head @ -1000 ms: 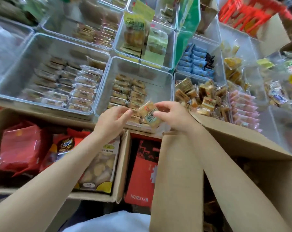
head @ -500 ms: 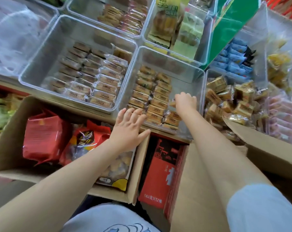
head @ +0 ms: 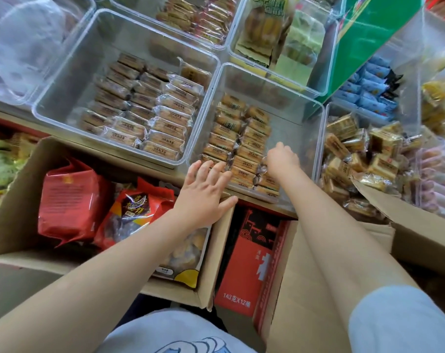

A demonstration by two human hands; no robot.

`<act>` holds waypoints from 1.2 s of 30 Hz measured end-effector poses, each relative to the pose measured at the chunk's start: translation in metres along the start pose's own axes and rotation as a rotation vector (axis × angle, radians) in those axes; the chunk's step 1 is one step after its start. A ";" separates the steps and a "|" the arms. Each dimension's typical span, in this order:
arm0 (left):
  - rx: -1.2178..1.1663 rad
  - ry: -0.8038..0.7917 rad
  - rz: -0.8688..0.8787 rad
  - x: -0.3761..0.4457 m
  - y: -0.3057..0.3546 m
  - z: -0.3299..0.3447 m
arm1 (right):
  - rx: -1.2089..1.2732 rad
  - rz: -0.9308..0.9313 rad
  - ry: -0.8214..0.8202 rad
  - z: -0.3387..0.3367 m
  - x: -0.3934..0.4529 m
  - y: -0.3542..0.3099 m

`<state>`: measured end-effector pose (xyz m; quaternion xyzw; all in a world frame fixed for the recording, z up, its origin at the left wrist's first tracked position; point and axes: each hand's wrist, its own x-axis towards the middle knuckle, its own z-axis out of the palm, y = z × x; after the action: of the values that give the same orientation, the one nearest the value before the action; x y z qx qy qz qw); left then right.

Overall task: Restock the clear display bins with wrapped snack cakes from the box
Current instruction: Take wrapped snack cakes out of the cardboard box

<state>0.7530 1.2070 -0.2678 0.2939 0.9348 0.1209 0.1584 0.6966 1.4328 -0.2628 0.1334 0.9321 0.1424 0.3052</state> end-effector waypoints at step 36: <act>-0.955 -0.115 0.001 -0.131 0.245 -0.011 | 0.529 -0.172 -0.307 0.191 -0.235 0.143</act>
<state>0.9755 1.3239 -0.1504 0.1947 0.7643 0.5205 0.3271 1.0185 1.5213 -0.2366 0.1487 0.8878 -0.1529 0.4078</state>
